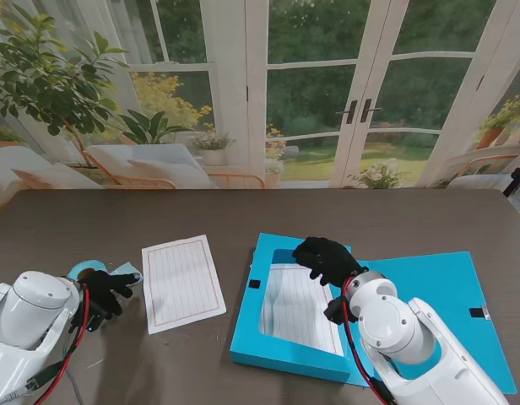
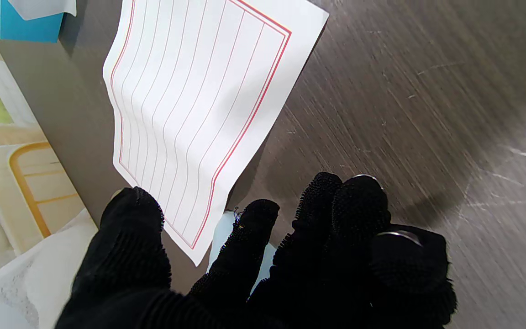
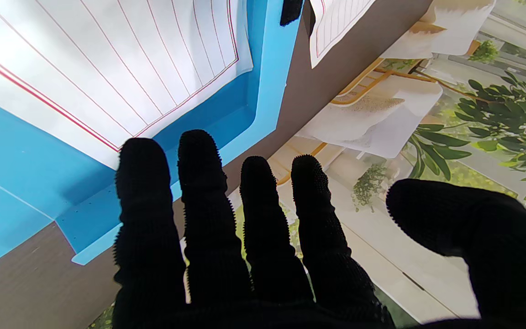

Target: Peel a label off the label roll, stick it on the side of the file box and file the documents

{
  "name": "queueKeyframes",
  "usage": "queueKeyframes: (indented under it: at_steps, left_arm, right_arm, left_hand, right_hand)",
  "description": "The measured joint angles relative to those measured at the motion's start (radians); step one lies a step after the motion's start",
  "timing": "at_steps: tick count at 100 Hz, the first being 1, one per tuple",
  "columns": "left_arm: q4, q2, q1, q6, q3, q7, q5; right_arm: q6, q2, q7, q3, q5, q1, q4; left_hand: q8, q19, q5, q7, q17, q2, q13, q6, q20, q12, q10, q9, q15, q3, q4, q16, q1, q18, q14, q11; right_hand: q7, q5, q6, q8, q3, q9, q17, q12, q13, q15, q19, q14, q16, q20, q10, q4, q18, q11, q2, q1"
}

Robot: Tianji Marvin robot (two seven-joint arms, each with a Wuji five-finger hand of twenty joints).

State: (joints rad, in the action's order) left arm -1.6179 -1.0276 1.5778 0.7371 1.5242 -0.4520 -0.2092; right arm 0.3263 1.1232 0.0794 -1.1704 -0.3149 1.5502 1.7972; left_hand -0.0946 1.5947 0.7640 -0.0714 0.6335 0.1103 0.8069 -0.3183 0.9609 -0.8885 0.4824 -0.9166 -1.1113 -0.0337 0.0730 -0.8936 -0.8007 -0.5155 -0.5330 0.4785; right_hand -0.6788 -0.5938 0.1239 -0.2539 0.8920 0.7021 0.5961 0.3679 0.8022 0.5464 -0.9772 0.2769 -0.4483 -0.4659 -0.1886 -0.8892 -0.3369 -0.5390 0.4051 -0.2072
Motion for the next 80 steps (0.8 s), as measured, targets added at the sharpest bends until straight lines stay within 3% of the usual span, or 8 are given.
queueKeyframes:
  at_steps: [24,80]
  left_arm:
    - [0.036,0.0,-0.034,-0.001,-0.033,-0.009,0.008]
    - [0.076,-0.005,-0.057,-0.007,-0.053,0.004,0.031]
  right_arm:
    - [0.0,0.001,-0.002,-0.002,0.002,0.002,-0.003]
    - [0.001,0.004,-0.011,-0.003,0.017,0.005,-0.01]
  left_hand:
    - [0.0,0.013,0.0,0.0,0.012,-0.01,0.024,0.0,-0.012,-0.038,-0.004,0.0,-0.035,0.013,0.0,-0.011,0.0,0.005,0.012,0.045]
    - [0.003,0.014,-0.011,0.0,0.011,-0.022,0.023,0.0,-0.023,-0.049,-0.005,0.0,-0.038,0.021,0.0,-0.012,0.0,0.007,0.013,0.048]
  right_hand:
    - [0.0,0.0,0.001,0.0,0.0,0.0,0.0,0.0,0.0,0.0,0.01,0.01,0.0,0.0,-0.001,0.0,0.0,0.0,0.0,-0.002]
    - [0.0,0.0,0.009,0.0,0.0,0.0,0.0,0.0,0.0,0.0,0.012,0.011,0.0,-0.002,-0.008,0.0,0.0,0.0,0.0,-0.002]
